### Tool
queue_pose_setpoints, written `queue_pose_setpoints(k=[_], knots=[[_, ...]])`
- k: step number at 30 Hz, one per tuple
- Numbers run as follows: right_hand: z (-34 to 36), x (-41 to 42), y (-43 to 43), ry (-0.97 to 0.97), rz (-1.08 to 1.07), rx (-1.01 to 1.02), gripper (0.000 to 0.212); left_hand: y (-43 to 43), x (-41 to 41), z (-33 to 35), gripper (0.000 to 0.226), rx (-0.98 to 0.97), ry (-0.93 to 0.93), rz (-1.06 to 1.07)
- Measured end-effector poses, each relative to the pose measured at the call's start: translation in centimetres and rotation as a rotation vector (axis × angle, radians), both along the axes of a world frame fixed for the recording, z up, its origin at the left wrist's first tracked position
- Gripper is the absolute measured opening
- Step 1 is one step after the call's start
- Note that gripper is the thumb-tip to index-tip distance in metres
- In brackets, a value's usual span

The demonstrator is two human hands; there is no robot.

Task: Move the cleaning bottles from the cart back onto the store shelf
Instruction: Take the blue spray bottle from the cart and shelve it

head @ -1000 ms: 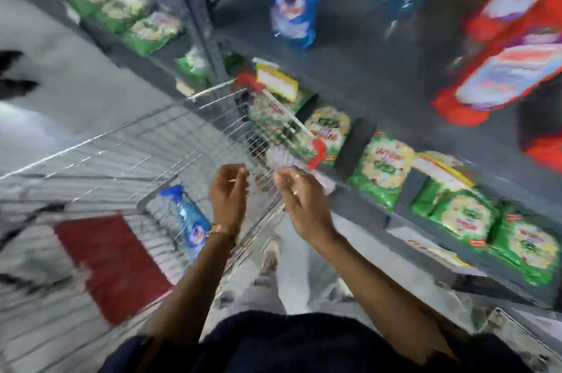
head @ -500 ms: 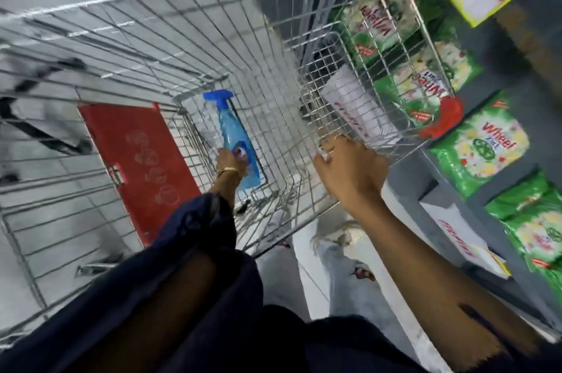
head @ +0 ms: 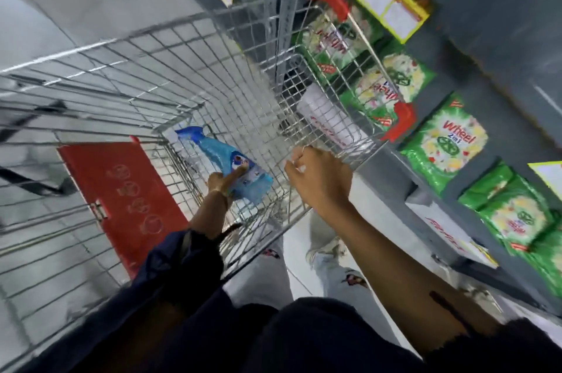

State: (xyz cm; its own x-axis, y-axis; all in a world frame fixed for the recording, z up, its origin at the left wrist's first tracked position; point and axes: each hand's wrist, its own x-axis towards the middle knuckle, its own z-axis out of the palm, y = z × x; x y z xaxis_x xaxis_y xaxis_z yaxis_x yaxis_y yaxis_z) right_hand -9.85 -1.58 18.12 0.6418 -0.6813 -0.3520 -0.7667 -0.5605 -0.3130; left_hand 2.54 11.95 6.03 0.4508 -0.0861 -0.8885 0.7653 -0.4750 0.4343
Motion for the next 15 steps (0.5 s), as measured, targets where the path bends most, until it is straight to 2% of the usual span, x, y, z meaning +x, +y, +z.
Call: queue_pose_setpoints(k=[1,4,7,9,12,15], knots=[[0.3,0.0,-0.3,-0.039,-0.048,0.071,0.028,-0.2,0.3,0.7,0.058,-0.031,-0.031,-0.019],[1.2,0.0,-1.9,-0.132,-0.218,0.408,0.039,-1.4,0.4,6.2,0.035,-0.153,-0.187,-0.161],[4.0,-0.8,-3.7,-0.291,-0.303,0.729,0.051,-3.2,-0.1,13.1,0.039,-0.362,-0.335,-0.345],[6.4,-2.1,-4.6,-0.443,-0.305,0.876,0.043,-4.7,-0.6,17.3,0.048,-0.506,-0.363,-0.458],[10.5,-4.7,-6.1,-0.682,-0.367,0.943,0.02,-7.5,-2.2,22.6,0.046,-0.675,-0.378,-0.587],[14.4,-8.4,-8.0,-0.873,-0.45,0.88,0.017,-10.5,-4.3,26.1,0.036,-0.773,-0.411,-0.677]])
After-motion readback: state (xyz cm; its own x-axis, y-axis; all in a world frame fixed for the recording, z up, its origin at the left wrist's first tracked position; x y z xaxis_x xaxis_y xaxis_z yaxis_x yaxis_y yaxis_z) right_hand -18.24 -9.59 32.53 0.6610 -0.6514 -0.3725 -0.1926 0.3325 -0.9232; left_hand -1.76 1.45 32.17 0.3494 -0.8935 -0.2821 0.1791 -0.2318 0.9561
